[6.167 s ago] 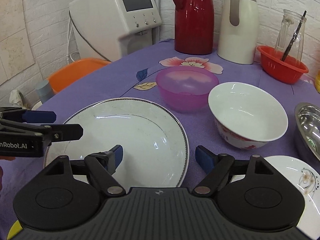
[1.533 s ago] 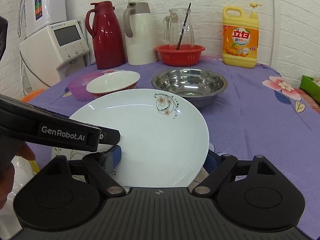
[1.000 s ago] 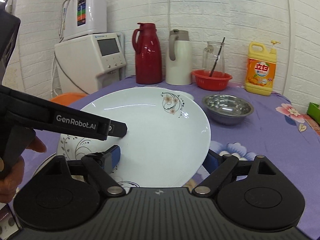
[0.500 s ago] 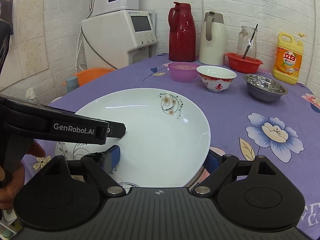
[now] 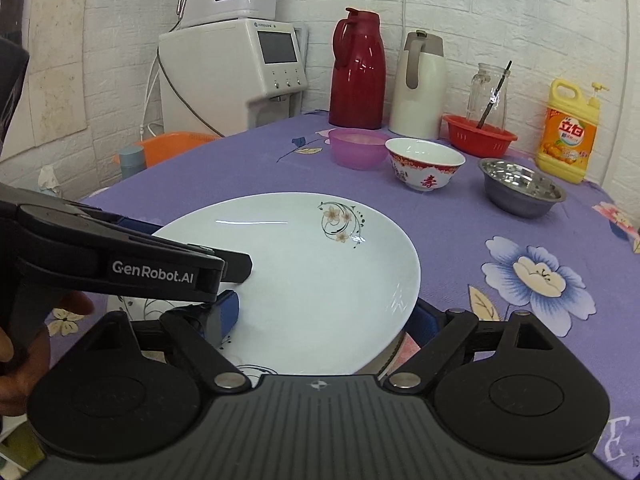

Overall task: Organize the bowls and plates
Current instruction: 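Carry the floral plate onto the plate stack and open the left tool, then move the left tool over to the steel bowl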

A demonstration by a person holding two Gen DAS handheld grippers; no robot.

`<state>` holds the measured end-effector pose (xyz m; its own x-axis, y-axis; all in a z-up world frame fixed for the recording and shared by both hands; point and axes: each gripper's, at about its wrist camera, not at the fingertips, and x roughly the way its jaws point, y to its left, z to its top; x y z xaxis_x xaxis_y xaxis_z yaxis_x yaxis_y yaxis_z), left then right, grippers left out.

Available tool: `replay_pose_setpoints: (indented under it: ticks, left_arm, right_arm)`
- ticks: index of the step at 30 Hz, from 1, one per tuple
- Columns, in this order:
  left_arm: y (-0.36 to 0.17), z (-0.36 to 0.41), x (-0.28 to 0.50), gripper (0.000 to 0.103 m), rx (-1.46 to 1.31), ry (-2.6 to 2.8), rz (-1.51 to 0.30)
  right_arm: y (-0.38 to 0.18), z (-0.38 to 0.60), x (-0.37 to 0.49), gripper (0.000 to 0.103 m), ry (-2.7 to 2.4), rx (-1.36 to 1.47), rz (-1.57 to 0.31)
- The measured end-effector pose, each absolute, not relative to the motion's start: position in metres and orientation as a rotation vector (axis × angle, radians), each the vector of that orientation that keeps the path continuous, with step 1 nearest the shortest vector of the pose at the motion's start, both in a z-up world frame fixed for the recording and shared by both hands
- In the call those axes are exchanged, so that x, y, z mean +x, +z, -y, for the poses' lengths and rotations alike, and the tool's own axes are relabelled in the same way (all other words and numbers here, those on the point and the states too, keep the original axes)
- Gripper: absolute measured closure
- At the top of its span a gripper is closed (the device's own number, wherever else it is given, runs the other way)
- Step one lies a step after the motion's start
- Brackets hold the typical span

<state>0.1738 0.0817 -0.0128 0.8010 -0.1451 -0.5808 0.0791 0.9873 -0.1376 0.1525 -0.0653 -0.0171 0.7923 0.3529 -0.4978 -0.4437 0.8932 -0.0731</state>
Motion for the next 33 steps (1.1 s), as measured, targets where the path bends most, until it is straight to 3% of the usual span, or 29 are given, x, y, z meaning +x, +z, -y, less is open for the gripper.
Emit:
replay_pose_setpoints:
  ticks: [8,15,33]
  left_arm:
    - [-0.006,-0.081,0.176,0.037,-0.102,-0.104,-0.608]
    - [0.009,-0.083,0.176,0.032,-0.109,-0.086,-0.564]
    - [0.012,-0.012,0.211,0.031,-0.038,-0.191,-0.612]
  right_arm:
    - [-0.019,0.075,0.161,0.000,0.471,-0.161,-0.528]
    - [-0.013,0.122,0.166,0.000,0.393,0.058,-0.484]
    - [-0.029,0.192,0.175,0.000,0.262,0.212,-0.503]
